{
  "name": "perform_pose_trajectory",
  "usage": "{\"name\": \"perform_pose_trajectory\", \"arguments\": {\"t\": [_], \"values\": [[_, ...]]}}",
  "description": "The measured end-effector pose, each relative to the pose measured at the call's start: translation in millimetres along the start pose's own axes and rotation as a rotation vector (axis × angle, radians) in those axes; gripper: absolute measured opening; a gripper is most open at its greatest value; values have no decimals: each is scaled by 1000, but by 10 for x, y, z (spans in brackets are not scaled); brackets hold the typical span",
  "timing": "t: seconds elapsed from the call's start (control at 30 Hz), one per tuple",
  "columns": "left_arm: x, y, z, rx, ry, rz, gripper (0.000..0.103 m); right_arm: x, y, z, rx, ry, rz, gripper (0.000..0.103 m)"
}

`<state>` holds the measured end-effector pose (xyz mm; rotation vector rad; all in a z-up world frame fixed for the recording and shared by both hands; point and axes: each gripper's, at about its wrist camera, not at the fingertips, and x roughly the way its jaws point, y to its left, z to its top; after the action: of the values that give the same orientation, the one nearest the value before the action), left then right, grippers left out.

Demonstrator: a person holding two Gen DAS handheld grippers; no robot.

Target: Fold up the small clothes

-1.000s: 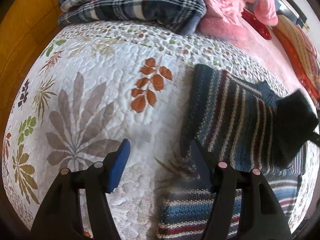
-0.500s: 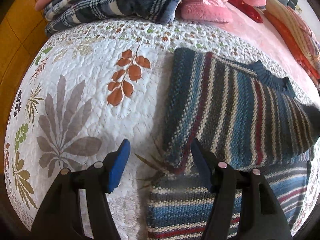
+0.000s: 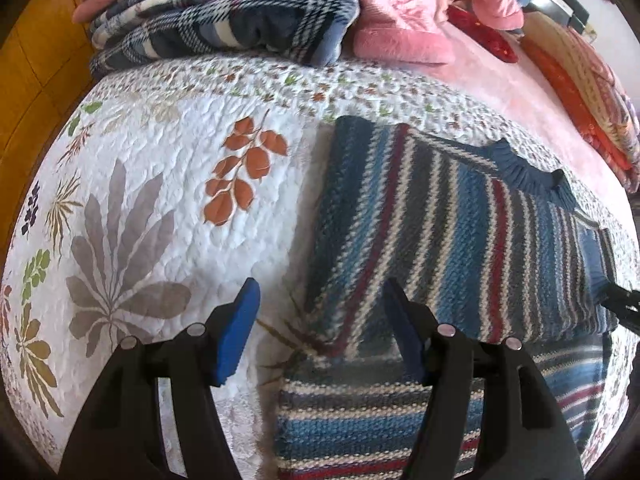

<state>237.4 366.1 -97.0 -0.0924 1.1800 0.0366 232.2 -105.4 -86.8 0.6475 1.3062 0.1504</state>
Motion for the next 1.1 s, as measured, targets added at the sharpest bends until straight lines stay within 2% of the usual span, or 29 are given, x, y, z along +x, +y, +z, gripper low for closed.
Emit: {"name": "perform_pose_trajectory", "arguments": {"t": [0.07,0.13,0.2,0.33,0.5,0.73,0.87,0.9,1.03,1.1], "values": [[46,-64,-32,37,12,1,64,51,1,7,-17,8,-18,44],[110,-112,-60,64,28,15,64,104,19,4,-33,12,-29,15],[173,-141,-95,78,50,23,64,99,64,-7,-40,4,-10,9],[237,-133,-104,78,68,27,67,-2,160,-65,-73,24,-66,8],[271,-112,-123,58,82,16,68,102,110,-145,-92,59,-155,11],[239,-111,-140,57,86,19,69,47,-111,-157,3,52,-109,17],[60,-136,-168,50,92,2,69,-236,-162,-286,-15,0,-243,19],[-13,-148,-192,52,89,-3,69,-309,-167,-321,-22,-12,-251,20],[-415,-223,-390,83,89,-24,70,-733,-217,-628,7,-61,-166,21],[-600,-218,-558,86,79,-47,74,-934,-238,-845,10,-71,-129,23]]}}
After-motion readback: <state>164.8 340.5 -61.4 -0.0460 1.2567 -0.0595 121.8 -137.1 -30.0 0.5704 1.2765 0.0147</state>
